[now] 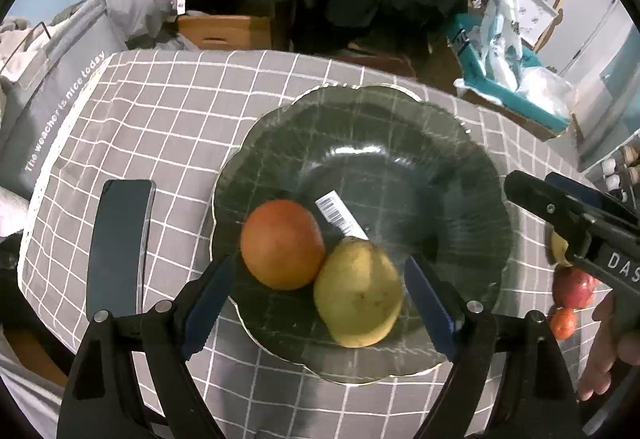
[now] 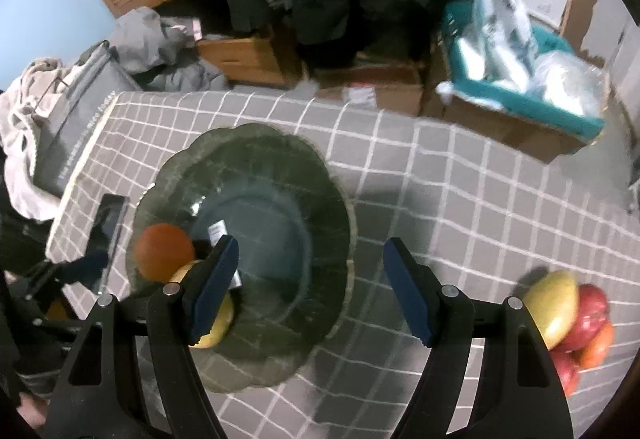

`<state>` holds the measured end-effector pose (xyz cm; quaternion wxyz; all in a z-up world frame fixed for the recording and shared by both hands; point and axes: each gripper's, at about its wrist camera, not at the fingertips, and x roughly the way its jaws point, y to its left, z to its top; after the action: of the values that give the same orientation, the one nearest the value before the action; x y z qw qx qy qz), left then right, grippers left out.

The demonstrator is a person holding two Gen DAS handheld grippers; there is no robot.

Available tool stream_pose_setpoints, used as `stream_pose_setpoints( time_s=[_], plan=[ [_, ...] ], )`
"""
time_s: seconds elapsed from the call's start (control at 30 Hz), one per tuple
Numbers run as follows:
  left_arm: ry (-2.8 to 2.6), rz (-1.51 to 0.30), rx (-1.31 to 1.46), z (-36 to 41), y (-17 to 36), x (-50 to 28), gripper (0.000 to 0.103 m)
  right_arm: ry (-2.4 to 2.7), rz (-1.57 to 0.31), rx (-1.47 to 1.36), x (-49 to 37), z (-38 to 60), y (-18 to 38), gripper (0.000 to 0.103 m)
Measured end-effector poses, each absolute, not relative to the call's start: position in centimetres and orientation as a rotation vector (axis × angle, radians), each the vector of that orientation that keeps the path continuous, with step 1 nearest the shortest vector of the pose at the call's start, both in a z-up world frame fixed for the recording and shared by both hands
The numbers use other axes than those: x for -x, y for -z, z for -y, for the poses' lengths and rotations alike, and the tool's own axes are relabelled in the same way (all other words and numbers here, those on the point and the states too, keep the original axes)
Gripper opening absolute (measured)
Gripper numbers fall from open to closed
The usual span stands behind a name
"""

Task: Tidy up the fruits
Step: 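Withdraw both tools from the bowl back toward the fruit pile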

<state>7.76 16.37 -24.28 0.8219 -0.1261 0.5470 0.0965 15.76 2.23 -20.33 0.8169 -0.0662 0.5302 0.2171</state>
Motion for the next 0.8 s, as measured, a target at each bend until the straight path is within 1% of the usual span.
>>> stream_pose_setpoints(
  time_s=[0.13, 0.27, 0.43, 0.5, 0.6, 0.67, 0.8],
  plan=[
    [-0.195, -1.13, 0.262, -15.7, 22.7, -7.6, 0.088, -0.435, -1.077, 0.187, -15.1, -1.5, 18.6, 0.076],
    [-0.185, -1.101, 0.254, -15.2, 21.4, -7.3, 0.088, -0.417, -1.028, 0.208, -14.4, -0.5, 16.9, 0.08],
    [-0.165, -1.07, 0.262, -14.4, 19.7, -6.8, 0.089, -0.397, -0.985, 0.215, -13.4, 1.0, 15.1, 0.081],
    [-0.157, -1.057, 0.26, -14.0, 19.0, -6.6, 0.093, -0.388, -0.965, 0.209, -13.0, 1.9, 14.2, 0.081],
    [-0.138, -1.028, 0.25, -13.1, 17.8, -6.2, 0.099, -0.377, -0.938, 0.201, -12.4, 3.1, 13.0, 0.085],
    [-0.125, -1.009, 0.233, -12.3, 16.9, -6.0, 0.101, -0.368, -0.918, 0.199, -11.9, 3.8, 12.1, 0.086],
    [-0.09, -0.98, 0.209, -10.8, 15.5, -5.7, 0.101, -0.352, -0.88, 0.195, -10.9, 5.7, 10.4, 0.086]
  ],
)
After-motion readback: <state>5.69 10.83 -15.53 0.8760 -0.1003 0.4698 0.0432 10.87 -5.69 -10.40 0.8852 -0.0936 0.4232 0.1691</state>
